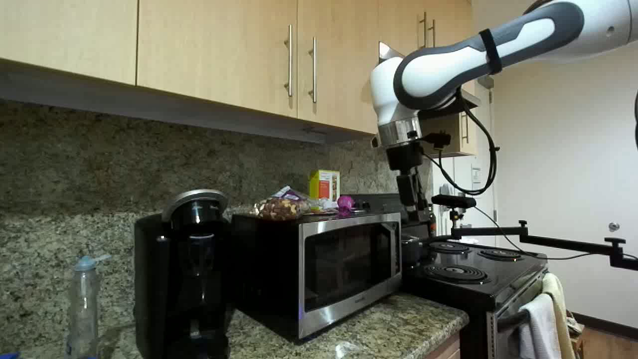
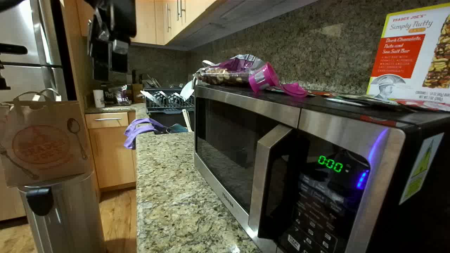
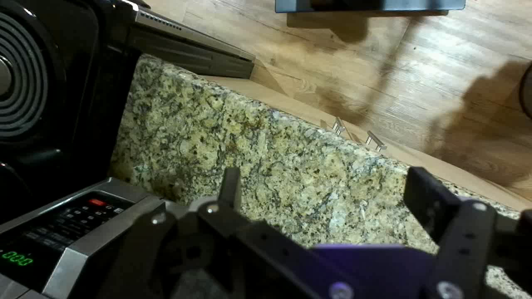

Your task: Pick the bottle on the microwave and place it beside the Keurig machine

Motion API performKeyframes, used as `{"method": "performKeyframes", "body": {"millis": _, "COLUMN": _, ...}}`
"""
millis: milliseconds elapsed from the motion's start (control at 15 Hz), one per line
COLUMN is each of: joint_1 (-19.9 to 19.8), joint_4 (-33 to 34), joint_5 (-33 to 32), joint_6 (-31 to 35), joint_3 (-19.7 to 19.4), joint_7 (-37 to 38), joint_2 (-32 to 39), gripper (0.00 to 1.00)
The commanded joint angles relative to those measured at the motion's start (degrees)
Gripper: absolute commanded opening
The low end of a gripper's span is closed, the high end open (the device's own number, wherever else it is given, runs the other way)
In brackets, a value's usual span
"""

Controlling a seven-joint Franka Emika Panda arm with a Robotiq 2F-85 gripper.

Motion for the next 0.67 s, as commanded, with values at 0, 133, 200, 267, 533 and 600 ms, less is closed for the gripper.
{"method": "performKeyframes", "body": {"millis": 0, "joint_1": 0.4, "joint_4": 0.1, "joint_5": -0.1, "joint_6": -0.1, "joint_3": -0.3, "joint_7": 0.1, "joint_2": 0.0, "gripper": 1.0}}
{"method": "performKeyframes", "body": {"millis": 133, "joint_1": 0.4, "joint_4": 0.1, "joint_5": -0.1, "joint_6": -0.1, "joint_3": -0.3, "joint_7": 0.1, "joint_2": 0.0, "gripper": 1.0}}
{"method": "performKeyframes", "body": {"millis": 200, "joint_1": 0.4, "joint_4": 0.1, "joint_5": -0.1, "joint_6": -0.1, "joint_3": -0.3, "joint_7": 0.1, "joint_2": 0.0, "gripper": 1.0}}
{"method": "performKeyframes", "body": {"millis": 267, "joint_1": 0.4, "joint_4": 0.9, "joint_5": 0.3, "joint_6": 0.5, "joint_3": -0.7, "joint_7": -0.4, "joint_2": 0.5, "gripper": 1.0}}
{"method": "performKeyframes", "body": {"millis": 533, "joint_1": -0.1, "joint_4": 5.1, "joint_5": 0.4, "joint_6": 1.9, "joint_3": -2.1, "joint_7": -1.4, "joint_2": 3.1, "gripper": 1.0}}
{"method": "performKeyframes", "body": {"millis": 600, "joint_1": -0.1, "joint_4": 6.7, "joint_5": 0.2, "joint_6": 2.0, "joint_3": -2.4, "joint_7": -1.7, "joint_2": 4.0, "gripper": 1.0}}
